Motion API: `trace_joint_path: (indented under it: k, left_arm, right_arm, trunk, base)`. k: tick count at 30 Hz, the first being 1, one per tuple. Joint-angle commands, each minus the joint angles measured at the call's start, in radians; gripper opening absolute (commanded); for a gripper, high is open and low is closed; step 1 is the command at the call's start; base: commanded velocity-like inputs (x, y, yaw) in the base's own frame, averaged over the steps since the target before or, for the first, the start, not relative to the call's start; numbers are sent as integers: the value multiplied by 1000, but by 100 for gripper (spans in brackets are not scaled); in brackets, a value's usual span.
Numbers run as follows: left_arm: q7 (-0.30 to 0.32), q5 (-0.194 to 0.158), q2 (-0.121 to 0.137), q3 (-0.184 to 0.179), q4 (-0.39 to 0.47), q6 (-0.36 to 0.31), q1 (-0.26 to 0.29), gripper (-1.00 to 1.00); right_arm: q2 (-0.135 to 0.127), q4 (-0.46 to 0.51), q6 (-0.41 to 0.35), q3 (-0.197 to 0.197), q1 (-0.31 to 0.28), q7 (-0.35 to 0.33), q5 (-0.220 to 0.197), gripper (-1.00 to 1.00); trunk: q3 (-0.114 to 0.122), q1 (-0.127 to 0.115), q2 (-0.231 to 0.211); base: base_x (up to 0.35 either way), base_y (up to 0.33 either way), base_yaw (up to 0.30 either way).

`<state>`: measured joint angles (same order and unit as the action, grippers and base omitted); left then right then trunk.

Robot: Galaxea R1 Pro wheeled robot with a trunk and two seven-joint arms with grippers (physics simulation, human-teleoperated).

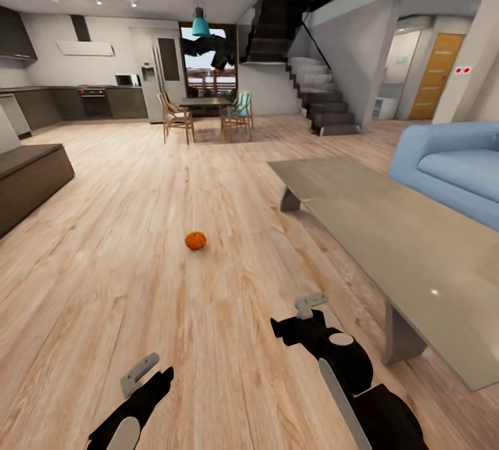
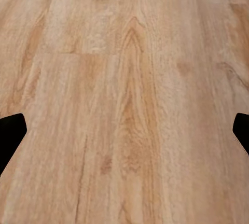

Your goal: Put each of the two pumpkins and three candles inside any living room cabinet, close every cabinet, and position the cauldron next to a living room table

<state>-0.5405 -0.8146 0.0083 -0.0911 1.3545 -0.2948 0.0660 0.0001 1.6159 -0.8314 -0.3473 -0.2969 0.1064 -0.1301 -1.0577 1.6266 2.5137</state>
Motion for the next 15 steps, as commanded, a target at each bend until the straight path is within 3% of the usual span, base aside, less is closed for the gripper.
trace_joint_path:
  k: [1, 8, 15]
  left_arm:
    - [-7, -8, 1, -1, 2, -1, 0, 100]
    - [-8, -10, 1, 0, 2, 1, -3, 100]
    - [-6, -12, 1, 24, 2, 46, -7, 100]
  right_arm:
    - [0, 1, -3, 0, -1, 8, -11, 100]
    - [0, 1, 0, -3, -1, 6, -11, 100]
    - [3, 1, -1, -8, -1, 6, -11, 100]
  trunk:
    - [-1, 0, 0]
    - [-1, 0, 0]
    - [-1, 0, 0]
  base:
    - [342, 0, 6]
    - [341, 0, 2]
    - [341, 0, 0]
